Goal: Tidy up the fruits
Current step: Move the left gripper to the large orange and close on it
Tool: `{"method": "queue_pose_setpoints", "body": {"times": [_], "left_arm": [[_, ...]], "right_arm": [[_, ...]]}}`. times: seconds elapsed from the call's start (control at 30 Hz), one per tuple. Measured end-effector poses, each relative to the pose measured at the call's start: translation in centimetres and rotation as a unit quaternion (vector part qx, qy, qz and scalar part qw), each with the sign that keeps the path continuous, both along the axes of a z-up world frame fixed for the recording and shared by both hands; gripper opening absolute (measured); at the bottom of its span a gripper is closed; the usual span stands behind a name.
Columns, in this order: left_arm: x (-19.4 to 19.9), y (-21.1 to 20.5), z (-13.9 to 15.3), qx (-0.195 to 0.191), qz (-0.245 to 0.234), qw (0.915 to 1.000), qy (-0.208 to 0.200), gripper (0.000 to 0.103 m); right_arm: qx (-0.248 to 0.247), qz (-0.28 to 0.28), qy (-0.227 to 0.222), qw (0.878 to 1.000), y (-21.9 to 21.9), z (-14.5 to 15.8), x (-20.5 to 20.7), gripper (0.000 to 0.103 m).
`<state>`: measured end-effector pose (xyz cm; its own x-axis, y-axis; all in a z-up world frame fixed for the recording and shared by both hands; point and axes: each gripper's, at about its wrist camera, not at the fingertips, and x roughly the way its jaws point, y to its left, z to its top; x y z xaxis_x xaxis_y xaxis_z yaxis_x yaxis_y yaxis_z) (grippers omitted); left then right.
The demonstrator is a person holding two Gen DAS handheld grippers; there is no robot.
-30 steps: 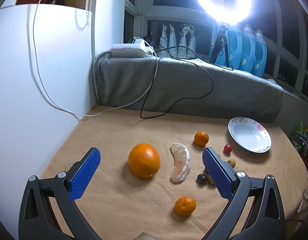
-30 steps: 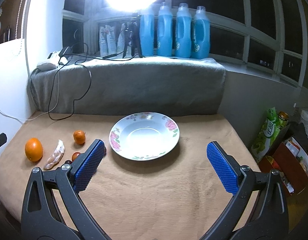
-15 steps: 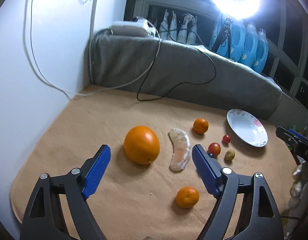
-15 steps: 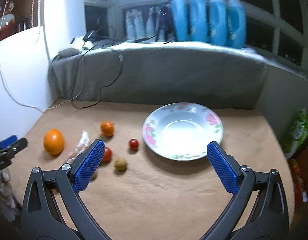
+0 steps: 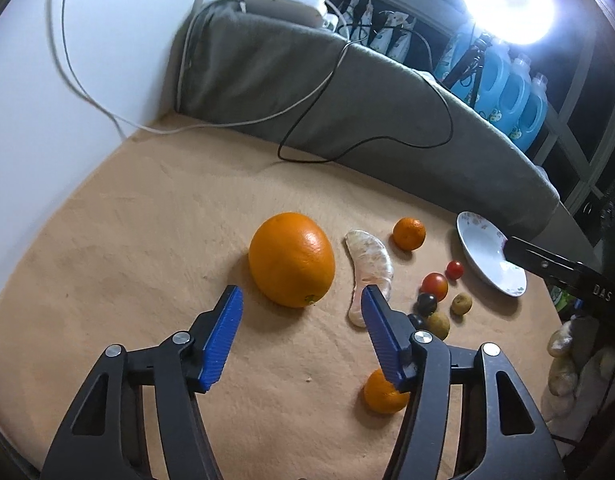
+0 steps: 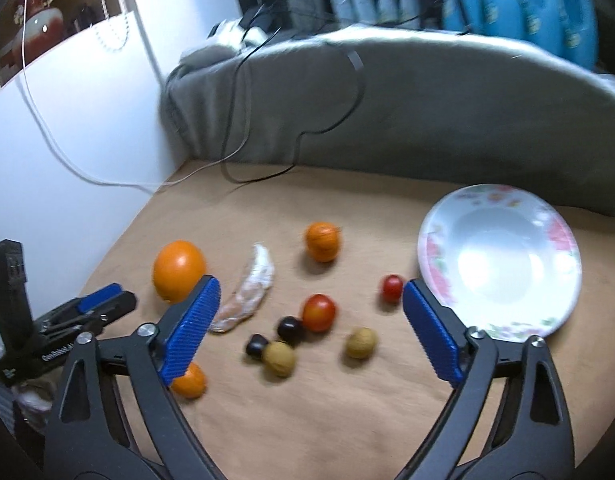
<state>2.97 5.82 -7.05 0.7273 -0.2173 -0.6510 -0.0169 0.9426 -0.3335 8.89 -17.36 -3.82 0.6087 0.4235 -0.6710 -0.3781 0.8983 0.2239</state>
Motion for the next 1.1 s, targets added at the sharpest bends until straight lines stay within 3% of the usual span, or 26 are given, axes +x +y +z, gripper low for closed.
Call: {"method": "queue_pose_setpoints", "body": {"times": [0.23,0.43,0.53,1.1], "left_arm": [[1.1,0.5,-1.1,-0.014,-0.004,0.9998,0.016,0.053],[1.8,1.0,-1.8,-0.019,-0.007,0.9995,0.023,0.051],[2.3,1.1,-2.1,-0.019,-0.01,0.9994,0.026,0.05],[3.4,1.0,-2.9,-0.042,-0.036,0.9979,0.033,0.05]], "right_arm": [[0.013,0.056,0.054,0.997,3.9,-1.6,2.6,0.082],[0.025,0.091,0.093,0.991,7.2,-2.8,4.6,0.081],[0.031,0.109,0.115,0.987,8.7,-3.3,5.5,0.075],[0.066,0.161,0.195,0.965,14.8,-5.7,8.6,0.075]]}}
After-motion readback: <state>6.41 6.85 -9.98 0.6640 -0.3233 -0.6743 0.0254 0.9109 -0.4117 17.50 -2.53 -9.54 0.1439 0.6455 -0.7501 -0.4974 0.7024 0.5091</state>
